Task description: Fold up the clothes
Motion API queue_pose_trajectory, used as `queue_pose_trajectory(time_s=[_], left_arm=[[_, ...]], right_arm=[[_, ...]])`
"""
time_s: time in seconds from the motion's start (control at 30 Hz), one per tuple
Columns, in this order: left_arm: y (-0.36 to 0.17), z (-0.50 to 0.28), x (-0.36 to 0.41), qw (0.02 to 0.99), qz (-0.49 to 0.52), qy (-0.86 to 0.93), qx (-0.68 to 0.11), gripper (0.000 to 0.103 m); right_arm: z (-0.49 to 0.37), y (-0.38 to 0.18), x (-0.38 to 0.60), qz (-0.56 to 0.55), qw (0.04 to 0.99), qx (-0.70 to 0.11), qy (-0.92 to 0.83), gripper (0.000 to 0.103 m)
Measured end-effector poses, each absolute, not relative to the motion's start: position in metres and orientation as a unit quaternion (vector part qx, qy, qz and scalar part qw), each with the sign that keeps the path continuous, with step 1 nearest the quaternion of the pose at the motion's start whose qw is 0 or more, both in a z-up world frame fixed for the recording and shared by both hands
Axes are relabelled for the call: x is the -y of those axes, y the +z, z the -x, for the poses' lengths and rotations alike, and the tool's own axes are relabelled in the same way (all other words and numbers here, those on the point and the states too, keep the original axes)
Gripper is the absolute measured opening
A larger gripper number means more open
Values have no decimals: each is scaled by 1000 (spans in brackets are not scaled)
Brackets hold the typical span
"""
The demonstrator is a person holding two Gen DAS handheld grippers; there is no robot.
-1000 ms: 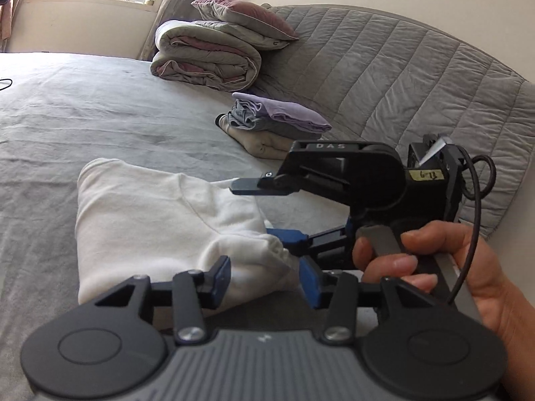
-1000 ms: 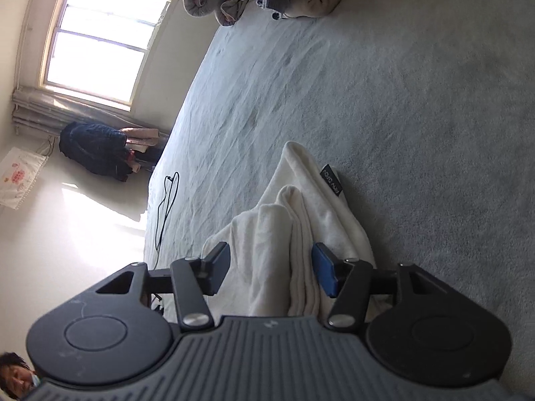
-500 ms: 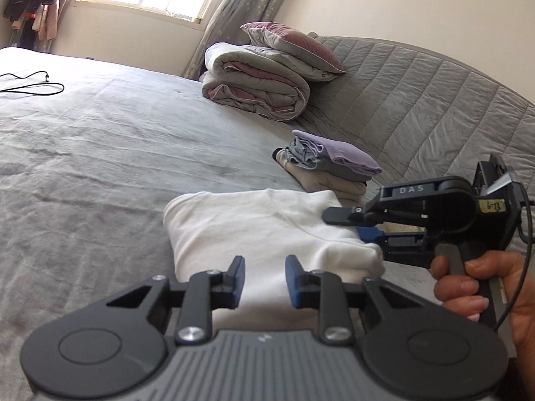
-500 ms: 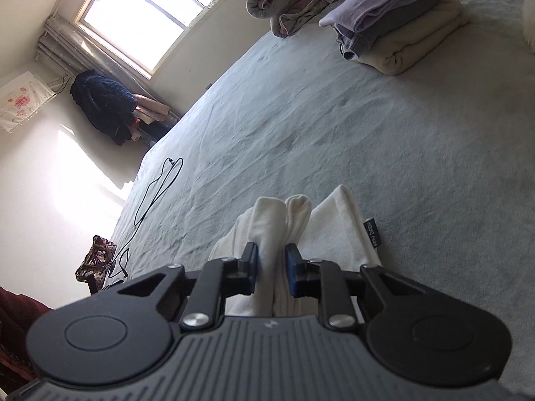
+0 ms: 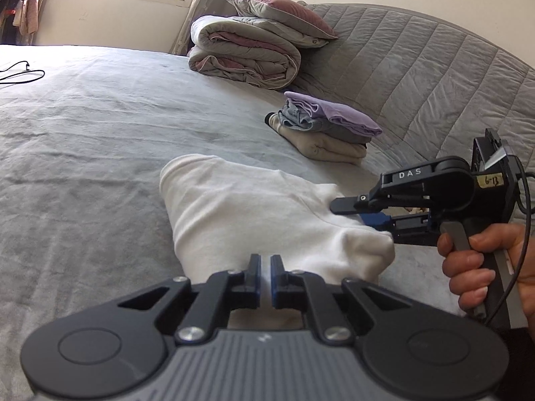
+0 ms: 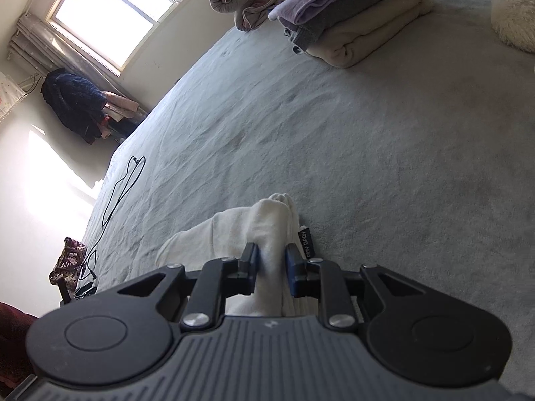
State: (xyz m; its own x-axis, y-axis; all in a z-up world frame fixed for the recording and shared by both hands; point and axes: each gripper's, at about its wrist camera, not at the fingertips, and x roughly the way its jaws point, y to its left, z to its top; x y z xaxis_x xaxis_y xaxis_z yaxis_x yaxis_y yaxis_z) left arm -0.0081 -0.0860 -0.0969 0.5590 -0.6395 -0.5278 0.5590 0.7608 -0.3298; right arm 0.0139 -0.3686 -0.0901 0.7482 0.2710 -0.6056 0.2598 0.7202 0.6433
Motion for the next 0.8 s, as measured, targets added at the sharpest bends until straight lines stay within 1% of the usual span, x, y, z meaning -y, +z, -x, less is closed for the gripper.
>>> queue_pose_trajectory(time_s=[0.03, 0.1, 0.2, 0.33, 0.47, 0.6, 0.7, 0.73, 0.8], left_arm=[[-96, 8, 87, 881, 58, -340, -323, 6], [-91, 8, 85, 882, 62, -341, -319, 6], [-86, 7, 84, 884, 78, -345, -306, 6], [-88, -2, 102, 877, 78, -362, -306, 6], [-95, -1, 130, 860, 71, -395, -315, 6], [-107, 5, 153, 852, 36, -409, -326, 4], [-103, 3, 149, 845, 34, -418, -331, 4], [-99, 1, 145, 842, 36, -423, -332, 4], [-90, -1, 134, 847, 35, -424, -319, 5]], right_arm=[[-12, -91, 369, -377, 856, -353, 1, 32], [-9, -89, 371, -376, 859, -347, -5, 35], [-6, -74, 368, -346, 879, -327, -9, 36], [-11, -59, 361, -298, 902, -313, 12, 36], [-24, -60, 351, -255, 911, -321, 33, 36], [-37, -73, 346, -225, 913, -339, 33, 36], [-44, -86, 346, -207, 912, -354, 23, 29], [-43, -87, 348, -207, 912, -353, 20, 30], [-40, -85, 353, -219, 910, -350, 20, 37]])
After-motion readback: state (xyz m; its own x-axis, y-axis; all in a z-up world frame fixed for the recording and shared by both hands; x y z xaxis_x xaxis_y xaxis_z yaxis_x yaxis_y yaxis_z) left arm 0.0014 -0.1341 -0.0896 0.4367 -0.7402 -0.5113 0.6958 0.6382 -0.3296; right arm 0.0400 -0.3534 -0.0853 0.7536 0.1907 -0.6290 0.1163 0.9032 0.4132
